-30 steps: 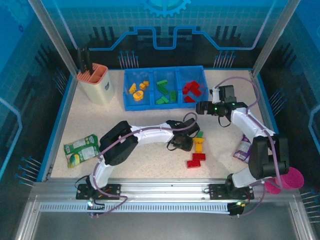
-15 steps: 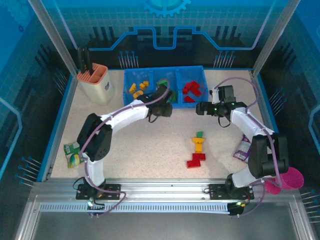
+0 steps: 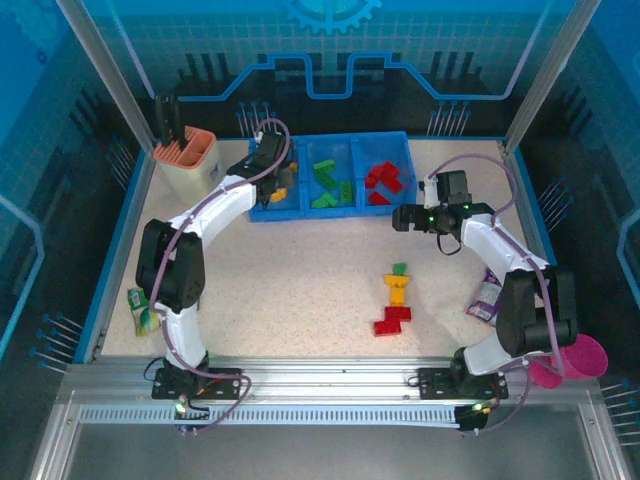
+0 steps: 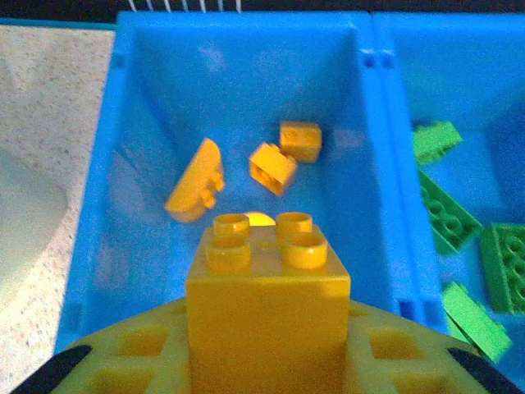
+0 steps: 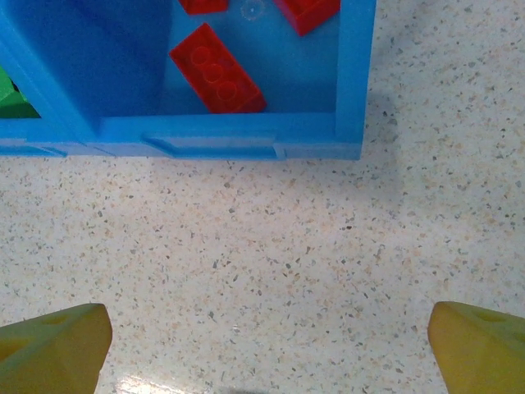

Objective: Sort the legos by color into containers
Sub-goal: Place the lego in the container, then pick up the lego from the center of the table.

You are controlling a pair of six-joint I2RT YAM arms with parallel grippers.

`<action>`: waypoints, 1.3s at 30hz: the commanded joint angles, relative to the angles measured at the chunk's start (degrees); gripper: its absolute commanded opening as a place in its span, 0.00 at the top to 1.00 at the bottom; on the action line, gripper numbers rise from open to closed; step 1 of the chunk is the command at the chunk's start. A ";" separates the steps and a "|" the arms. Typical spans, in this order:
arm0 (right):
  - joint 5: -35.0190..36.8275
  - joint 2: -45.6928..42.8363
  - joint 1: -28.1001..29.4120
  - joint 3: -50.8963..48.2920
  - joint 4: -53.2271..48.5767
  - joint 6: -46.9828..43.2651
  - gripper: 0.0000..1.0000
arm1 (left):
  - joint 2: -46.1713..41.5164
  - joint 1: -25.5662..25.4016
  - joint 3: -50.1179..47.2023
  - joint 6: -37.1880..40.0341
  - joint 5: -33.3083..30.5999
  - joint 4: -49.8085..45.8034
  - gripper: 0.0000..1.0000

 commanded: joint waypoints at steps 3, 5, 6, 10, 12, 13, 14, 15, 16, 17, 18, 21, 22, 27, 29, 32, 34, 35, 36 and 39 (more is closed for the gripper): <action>0.37 -2.09 1.44 -2.78 -1.47 2.22 0.00 | 6.02 2.07 5.73 2.41 -0.21 0.59 0.69; 0.57 -2.71 2.66 -4.63 -1.19 3.50 0.00 | 7.94 2.86 6.84 2.42 0.72 0.32 0.68; 0.68 -2.74 3.49 -5.24 -1.50 3.99 0.00 | 8.83 3.13 7.44 2.24 1.34 0.14 0.67; 4.05 -2.22 7.13 -5.98 -4.26 6.82 0.00 | 11.55 3.84 8.50 2.23 2.85 0.11 0.64; 4.94 -2.20 9.06 -6.56 -4.90 8.51 0.00 | 12.54 4.08 8.75 2.17 3.55 0.31 0.61; 5.17 -2.13 9.80 -6.85 -5.04 9.23 0.00 | 12.82 4.15 8.75 2.23 3.90 0.48 0.60; 5.67 -2.04 10.60 -7.12 -5.18 10.07 0.01 | 13.08 4.21 8.58 2.25 4.21 0.74 0.58; 6.11 -1.75 11.27 -7.30 -5.38 10.97 0.02 | 13.12 4.24 8.45 2.38 4.55 1.05 0.56; 6.34 -1.41 11.56 -7.39 -5.56 11.75 0.03 | 13.25 4.24 8.49 2.49 4.80 1.28 0.55; 6.59 -0.80 11.94 -7.33 -5.95 12.30 0.04 | 13.31 4.24 8.40 2.64 5.09 1.56 0.54; 7.44 0.04 12.39 -7.04 -6.52 12.67 0.05 | 13.36 4.23 8.19 2.83 5.22 1.91 0.53; 12.30 2.16 14.47 -5.28 -9.44 12.78 0.07 | 13.20 4.24 7.37 3.20 5.82 3.57 0.51; 13.18 2.66 14.80 -4.99 -9.98 13.09 0.07 | 13.14 4.24 7.15 3.12 6.07 3.93 0.50; 12.54 5.42 14.92 -4.21 -10.62 15.16 0.16 | 10.81 4.24 4.95 2.68 7.69 6.43 0.47; 12.36 6.66 14.88 -3.88 -10.69 15.74 0.22 | 9.45 4.24 4.32 2.79 8.38 7.19 0.46; 12.39 8.40 14.84 -3.22 -10.01 16.10 0.29 | 7.08 4.24 4.01 3.06 10.03 7.88 0.45; 11.82 9.69 14.91 -2.55 -9.62 16.18 0.37 | 5.41 4.19 3.74 3.20 10.84 8.26 0.45; 11.49 10.44 14.87 -2.14 -9.62 16.21 0.41 | 4.48 4.15 3.58 3.28 11.24 8.36 0.44; 11.23 11.31 14.96 -1.68 -9.85 16.29 0.46 | 3.57 4.15 3.48 3.34 11.48 8.44 0.44; 10.54 12.67 15.16 -0.92 -10.62 16.04 0.55 | 0.96 4.15 2.84 3.71 12.04 8.52 0.42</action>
